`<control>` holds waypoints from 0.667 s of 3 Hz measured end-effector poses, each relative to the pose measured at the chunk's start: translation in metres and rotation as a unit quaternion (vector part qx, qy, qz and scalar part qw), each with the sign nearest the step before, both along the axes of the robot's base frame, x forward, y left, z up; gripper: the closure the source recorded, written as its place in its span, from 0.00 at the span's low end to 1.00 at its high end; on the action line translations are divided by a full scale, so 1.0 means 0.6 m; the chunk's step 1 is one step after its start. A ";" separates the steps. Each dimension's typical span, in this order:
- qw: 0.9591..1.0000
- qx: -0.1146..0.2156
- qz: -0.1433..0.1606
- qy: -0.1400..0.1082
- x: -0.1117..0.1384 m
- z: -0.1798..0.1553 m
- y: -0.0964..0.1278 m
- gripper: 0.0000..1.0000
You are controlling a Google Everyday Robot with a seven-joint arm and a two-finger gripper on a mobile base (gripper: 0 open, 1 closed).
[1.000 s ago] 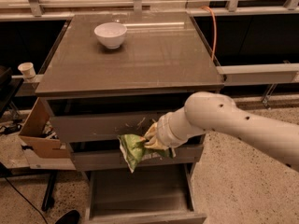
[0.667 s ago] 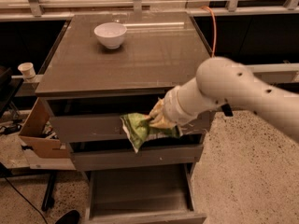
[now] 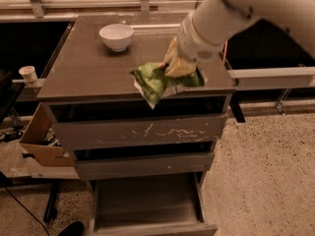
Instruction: Pick green jalapeno chip bag from bottom drawer and place on counter
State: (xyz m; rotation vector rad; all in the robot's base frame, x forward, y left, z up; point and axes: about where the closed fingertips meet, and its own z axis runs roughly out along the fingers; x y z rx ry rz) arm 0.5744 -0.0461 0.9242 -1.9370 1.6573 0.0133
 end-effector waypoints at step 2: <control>1.000 0.002 0.002 -0.017 0.014 0.051 0.006 1.00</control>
Offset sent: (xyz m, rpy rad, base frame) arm 0.0193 0.0018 0.0320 0.0099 -0.0628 -0.0178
